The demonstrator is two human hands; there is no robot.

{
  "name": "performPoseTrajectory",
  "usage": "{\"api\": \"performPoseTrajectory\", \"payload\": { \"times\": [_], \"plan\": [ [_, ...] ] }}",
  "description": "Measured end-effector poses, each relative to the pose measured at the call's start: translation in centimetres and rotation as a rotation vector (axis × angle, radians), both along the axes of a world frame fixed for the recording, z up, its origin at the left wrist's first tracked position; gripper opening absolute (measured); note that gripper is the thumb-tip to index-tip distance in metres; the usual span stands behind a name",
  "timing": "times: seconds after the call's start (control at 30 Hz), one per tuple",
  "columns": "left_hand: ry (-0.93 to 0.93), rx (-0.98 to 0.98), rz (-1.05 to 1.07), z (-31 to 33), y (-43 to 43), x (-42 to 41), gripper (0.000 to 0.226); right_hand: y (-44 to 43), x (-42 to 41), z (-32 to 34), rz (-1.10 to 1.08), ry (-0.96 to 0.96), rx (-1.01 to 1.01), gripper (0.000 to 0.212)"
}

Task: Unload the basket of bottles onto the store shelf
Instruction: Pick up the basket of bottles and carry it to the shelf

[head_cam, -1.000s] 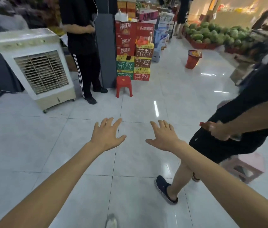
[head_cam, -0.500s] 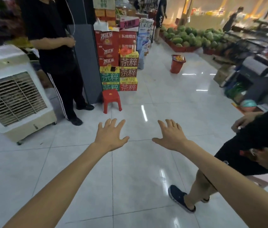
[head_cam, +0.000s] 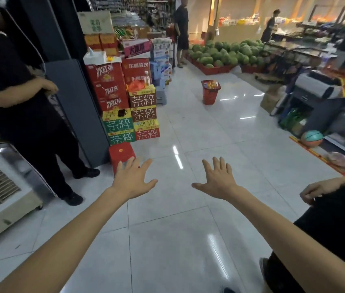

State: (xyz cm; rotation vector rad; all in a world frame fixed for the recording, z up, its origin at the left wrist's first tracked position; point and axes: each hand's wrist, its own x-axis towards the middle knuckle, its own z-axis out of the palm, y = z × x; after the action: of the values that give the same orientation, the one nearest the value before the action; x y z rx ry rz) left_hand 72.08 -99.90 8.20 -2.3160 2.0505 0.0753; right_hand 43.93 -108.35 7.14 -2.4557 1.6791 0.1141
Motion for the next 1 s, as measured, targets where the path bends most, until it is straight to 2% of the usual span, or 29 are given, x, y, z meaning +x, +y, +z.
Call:
{"api": "performPoseTrajectory", "payload": {
  "times": [0.47, 0.73, 1.0],
  "plan": [
    [0.034, -0.041, -0.016, -0.9, -30.8, 6.8, 0.086, -30.2, 6.1, 0.5, -0.041, -0.002, -0.056, 0.103],
    [0.056, -0.080, -0.112, 0.8, -50.2, 12.7, 0.088, -46.7, 10.6, 3.2, -0.113, 0.043, -0.108, 0.101],
    [0.091, -0.077, -0.190, 0.4, -67.5, 13.1, 0.086, -61.5, 11.8, 2.6, -0.163, 0.031, -0.110, 0.101]
  ]
}}
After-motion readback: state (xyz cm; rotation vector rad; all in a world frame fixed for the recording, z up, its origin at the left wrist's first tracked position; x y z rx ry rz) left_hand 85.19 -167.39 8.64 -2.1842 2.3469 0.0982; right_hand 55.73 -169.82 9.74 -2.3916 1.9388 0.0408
